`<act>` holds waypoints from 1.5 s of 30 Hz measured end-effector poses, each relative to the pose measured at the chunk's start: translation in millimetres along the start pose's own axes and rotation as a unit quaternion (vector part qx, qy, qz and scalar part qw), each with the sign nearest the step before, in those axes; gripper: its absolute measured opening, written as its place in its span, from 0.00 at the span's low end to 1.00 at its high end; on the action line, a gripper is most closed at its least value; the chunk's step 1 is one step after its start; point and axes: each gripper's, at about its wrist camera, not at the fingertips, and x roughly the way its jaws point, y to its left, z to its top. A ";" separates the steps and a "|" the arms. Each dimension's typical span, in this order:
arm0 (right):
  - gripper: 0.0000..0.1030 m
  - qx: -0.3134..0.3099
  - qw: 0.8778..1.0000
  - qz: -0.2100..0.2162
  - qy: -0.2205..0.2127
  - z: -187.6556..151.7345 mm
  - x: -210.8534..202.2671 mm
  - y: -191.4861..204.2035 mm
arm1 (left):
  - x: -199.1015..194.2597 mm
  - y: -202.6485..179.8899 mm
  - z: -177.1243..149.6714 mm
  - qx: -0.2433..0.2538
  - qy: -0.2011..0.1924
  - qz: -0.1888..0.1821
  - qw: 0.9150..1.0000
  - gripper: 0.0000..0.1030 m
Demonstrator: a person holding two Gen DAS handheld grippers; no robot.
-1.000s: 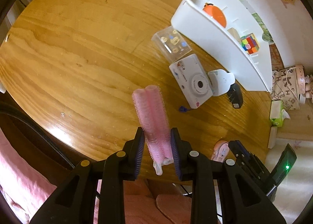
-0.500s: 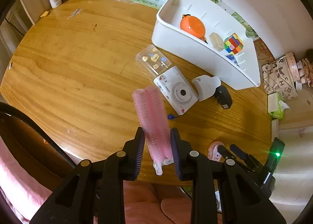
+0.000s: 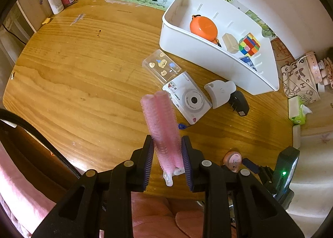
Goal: Organize rigid objects
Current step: 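Lift the pink roller and tape roller and carry both over the bin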
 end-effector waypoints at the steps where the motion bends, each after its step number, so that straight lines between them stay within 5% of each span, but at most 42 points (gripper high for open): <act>1: 0.78 -0.008 1.000 -0.005 0.003 1.2 1.7 3.4 | 0.6 -0.9 0.8 0.000 0.000 0.000 1.000 0.28; 8: 0.79 -0.047 0.997 -0.065 0.018 10.0 11.5 18.0 | -0.6 -5.1 4.3 0.000 -0.002 0.003 1.000 0.28; 20: 0.80 -0.054 0.996 -0.063 0.040 21.4 13.8 -2.9 | 1.3 -18.3 13.0 0.005 -0.002 0.006 1.000 0.28; 23: 0.73 -0.057 0.996 -0.063 0.041 23.6 13.0 -7.5 | 2.1 -25.3 15.2 0.008 -0.002 0.006 1.000 0.28; 26: 0.51 -0.051 0.996 -0.061 0.034 26.8 9.1 -15.7 | 1.9 -31.9 17.6 0.015 -0.004 0.005 1.000 0.28; 45: 0.50 -0.059 0.998 -0.031 0.007 38.4 -27.7 -33.7 | -16.9 -78.0 37.4 0.081 -0.037 -0.001 0.996 0.28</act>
